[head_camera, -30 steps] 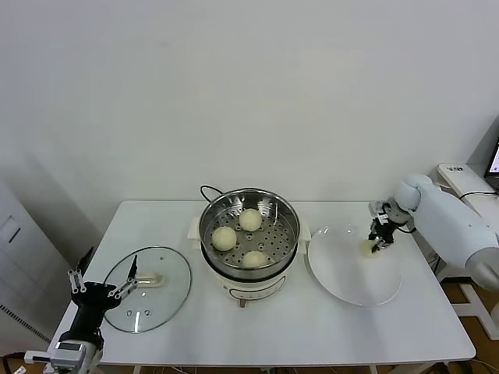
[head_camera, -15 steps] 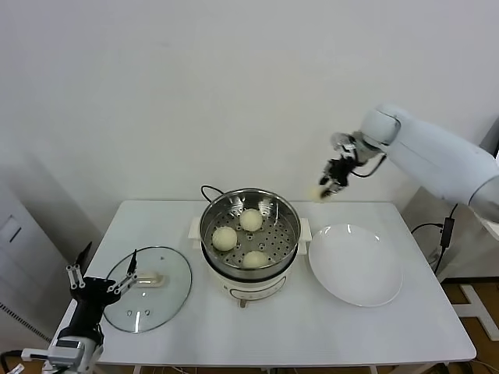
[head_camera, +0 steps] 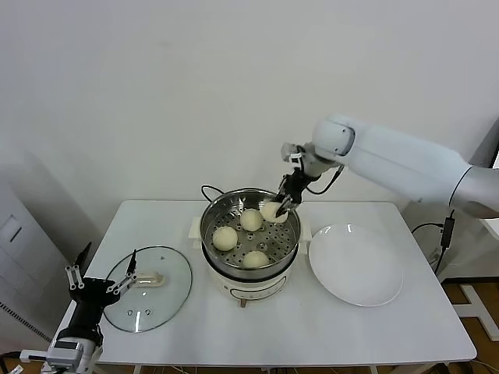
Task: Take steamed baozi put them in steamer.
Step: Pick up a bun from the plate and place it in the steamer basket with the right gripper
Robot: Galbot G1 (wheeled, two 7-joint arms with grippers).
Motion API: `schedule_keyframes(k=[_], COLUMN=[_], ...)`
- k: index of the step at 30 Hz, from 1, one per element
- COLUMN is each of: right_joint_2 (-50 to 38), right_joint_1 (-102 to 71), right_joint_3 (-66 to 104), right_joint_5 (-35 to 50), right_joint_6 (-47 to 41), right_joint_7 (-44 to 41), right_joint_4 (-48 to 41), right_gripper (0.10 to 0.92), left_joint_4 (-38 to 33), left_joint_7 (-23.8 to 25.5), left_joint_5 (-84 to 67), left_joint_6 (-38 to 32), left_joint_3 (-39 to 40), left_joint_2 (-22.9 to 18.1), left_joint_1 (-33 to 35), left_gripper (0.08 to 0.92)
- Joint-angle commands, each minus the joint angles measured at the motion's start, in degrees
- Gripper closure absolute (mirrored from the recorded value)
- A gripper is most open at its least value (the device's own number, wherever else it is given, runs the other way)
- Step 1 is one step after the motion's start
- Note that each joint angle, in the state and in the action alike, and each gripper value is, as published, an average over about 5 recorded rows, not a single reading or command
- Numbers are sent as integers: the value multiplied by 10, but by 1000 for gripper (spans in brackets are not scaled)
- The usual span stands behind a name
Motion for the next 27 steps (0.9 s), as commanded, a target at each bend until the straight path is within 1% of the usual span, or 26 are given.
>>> schedule_keyframes(k=[1, 10, 13, 16, 22, 27], right_joint_2=[5, -6, -6, -6, -7, -17], right_joint_1=[-28, -36, -37, -40, -36, -23], right_joint_3=[-28, -29, -30, -28, -21, 19], right_joint_5=[0, 0, -2, -3, -2, 34], right_joint_6=[-47, -46, -45, -44, -42, -40], right_joint_7=[42, 49, 54, 63, 69, 59], right_joint_4=[38, 41, 41, 39, 38, 34], right_gripper=[694, 693, 667, 597, 423, 277], left_joint_4=[5, 11, 11, 11, 9, 6], left_joint_7=[0, 0, 0, 0, -1, -1], left_joint_5=[-2, 0, 1, 2, 2, 1], left_joint_6=[0, 1, 1, 1, 0, 1], left_joint_3=[-1, 2, 3, 4, 4, 4], left_joint_2=[1, -3, -3, -5, -6, -2], left_joint_1=[-2, -8, -8, -8, -7, -6], left_gripper=[177, 177, 177, 177, 177, 177])
